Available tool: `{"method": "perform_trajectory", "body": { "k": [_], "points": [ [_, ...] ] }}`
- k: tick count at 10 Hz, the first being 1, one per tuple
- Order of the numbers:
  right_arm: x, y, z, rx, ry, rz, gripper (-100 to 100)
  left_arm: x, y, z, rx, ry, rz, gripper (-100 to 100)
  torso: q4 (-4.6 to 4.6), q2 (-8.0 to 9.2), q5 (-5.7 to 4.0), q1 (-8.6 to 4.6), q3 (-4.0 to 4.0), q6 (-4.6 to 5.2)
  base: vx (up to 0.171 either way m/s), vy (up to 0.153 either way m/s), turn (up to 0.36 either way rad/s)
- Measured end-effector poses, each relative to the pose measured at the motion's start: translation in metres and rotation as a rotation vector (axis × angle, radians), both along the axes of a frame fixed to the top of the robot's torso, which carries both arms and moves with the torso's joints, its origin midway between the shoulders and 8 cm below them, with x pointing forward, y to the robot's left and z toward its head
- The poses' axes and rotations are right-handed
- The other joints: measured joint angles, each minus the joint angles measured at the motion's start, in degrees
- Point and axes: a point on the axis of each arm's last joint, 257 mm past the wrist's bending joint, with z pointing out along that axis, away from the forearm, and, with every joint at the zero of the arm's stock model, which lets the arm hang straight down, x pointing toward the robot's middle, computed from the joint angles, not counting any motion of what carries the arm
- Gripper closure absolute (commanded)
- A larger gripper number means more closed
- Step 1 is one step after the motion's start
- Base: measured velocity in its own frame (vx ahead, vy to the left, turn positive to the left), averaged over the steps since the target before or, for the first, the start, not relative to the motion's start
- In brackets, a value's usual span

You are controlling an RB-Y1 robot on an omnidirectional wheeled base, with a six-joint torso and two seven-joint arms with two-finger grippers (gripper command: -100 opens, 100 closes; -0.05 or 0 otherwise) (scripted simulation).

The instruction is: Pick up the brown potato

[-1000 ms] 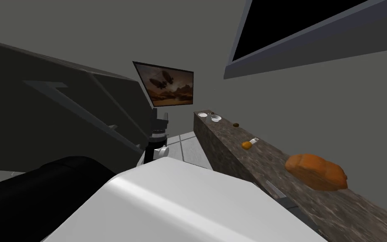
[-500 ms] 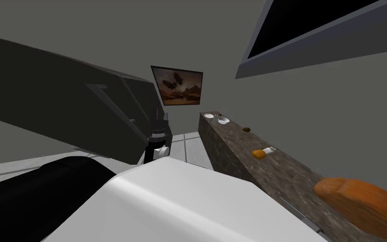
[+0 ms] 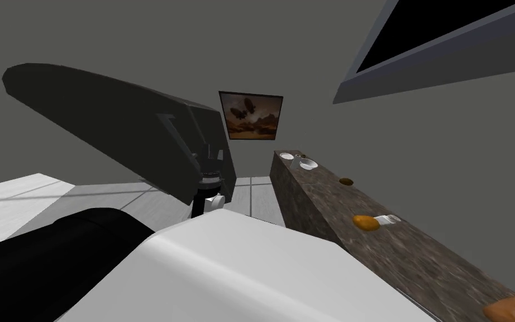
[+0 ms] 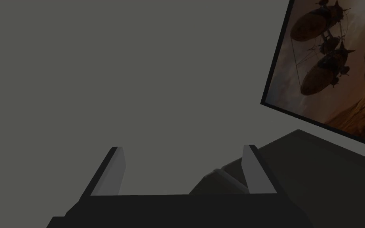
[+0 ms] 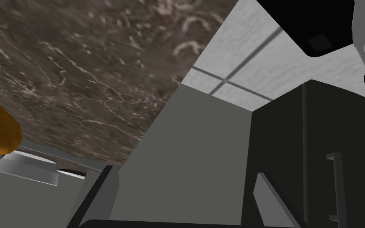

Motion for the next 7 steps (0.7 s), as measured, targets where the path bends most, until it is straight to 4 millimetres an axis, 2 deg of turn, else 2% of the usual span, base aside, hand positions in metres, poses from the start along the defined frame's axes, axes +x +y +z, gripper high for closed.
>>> {"method": "perform_trajectory", "body": {
  "k": [3, 7],
  "points": [
    [-0.04, -0.029, 0.0, -0.107, 0.113, 0.081, -100, 0.0, 0.0, 0.0, 0.0, 0.0, 0.0, 0, -0.01, -0.02, 0.01, 0.01, -0.02, -0.08, -0.001, -0.02, 0.248],
    [-0.078, -0.066, 0.005, -0.227, 0.251, 0.181, -100, 0.0, 0.0, 0.0, 0.0, 0.0, 0.0, 0, -0.01, -0.05, 0.0, -0.01, -0.03, -0.07, -0.002, -0.023, 0.273]
  ]
}}
